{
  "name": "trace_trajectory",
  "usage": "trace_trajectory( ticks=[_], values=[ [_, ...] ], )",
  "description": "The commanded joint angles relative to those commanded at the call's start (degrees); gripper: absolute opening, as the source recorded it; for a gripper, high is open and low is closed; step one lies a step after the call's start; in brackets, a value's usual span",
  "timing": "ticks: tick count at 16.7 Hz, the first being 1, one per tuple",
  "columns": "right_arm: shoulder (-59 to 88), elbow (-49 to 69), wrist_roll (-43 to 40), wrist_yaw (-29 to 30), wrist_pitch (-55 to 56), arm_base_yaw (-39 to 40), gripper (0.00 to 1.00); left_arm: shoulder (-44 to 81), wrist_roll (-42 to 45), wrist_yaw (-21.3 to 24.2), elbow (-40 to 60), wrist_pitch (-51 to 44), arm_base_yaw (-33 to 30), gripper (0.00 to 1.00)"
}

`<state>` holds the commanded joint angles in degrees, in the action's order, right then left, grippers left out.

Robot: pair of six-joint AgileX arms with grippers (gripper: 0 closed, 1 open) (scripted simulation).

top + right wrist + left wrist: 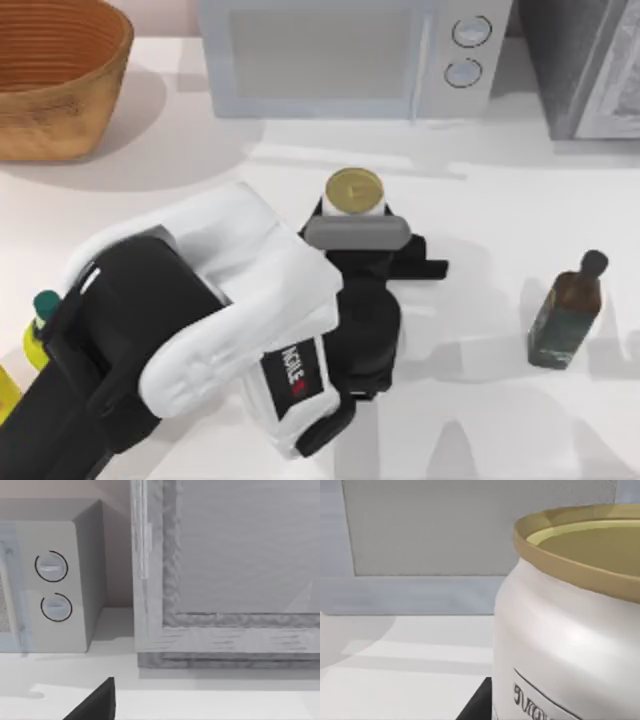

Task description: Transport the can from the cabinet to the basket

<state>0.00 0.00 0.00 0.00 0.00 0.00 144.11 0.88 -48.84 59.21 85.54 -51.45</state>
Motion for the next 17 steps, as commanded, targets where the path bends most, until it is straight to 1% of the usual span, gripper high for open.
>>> trace_trajectory(
  ticks=[2,4,6,10,11,13,15,17],
  values=[
    [0.0,0.0,0.0,0.0,0.0,0.0,1.00,-0.1,0.1,0.0,0.0,0.0,-0.2,0.00],
    [0.0,0.0,0.0,0.0,0.0,0.0,1.00,-1.2,0.3,1.7,0.9,-0.3,0.9,0.00],
    [0.0,0.0,0.0,0.0,0.0,0.0,1.00,-3.6,0.6,5.4,3.2,-0.7,2.9,0.00],
    [0.0,0.0,0.0,0.0,0.0,0.0,1.00,-10.9,1.3,14.9,9.5,-1.7,8.9,0.00],
    [0.0,0.0,0.0,0.0,0.0,0.0,1.00,-12.7,1.5,17.8,11.2,-2.1,10.9,0.00],
    [0.0,0.0,0.0,0.0,0.0,0.0,1.00,-15.9,1.6,25.5,14.5,-3.4,15.6,0.00],
    [0.0,0.0,0.0,0.0,0.0,0.0,1.00,-18.3,1.5,35.6,17.4,-6.0,21.8,0.00],
    [0.0,0.0,0.0,0.0,0.0,0.0,1.00,-20.0,1.2,47.5,19.7,-10.0,29.4,0.00]
  ],
)
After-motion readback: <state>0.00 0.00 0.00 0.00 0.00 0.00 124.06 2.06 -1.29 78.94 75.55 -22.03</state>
